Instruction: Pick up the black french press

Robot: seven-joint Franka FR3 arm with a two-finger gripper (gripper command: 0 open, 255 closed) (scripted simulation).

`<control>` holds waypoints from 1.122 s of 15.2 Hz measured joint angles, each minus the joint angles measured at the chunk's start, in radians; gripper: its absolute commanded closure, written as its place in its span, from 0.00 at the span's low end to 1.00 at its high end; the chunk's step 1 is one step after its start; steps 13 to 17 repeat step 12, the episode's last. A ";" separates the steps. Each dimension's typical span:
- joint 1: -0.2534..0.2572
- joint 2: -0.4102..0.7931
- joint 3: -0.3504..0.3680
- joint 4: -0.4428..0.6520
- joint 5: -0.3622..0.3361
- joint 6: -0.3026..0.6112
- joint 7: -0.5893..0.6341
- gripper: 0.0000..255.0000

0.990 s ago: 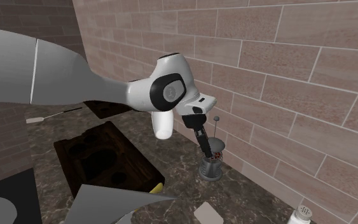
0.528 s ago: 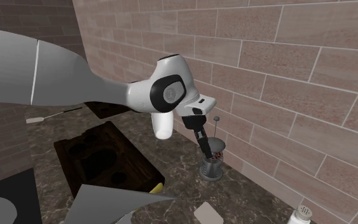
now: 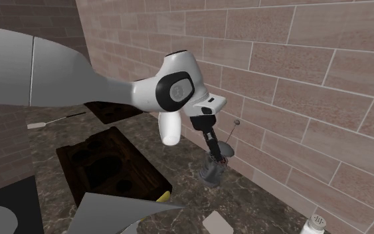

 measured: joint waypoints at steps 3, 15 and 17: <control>-0.001 -0.009 0.001 0.028 0.015 -0.032 -0.017 1.00; 0.001 -0.024 0.005 0.123 0.045 -0.133 -0.058 1.00; 0.001 -0.024 0.005 0.123 0.045 -0.133 -0.058 1.00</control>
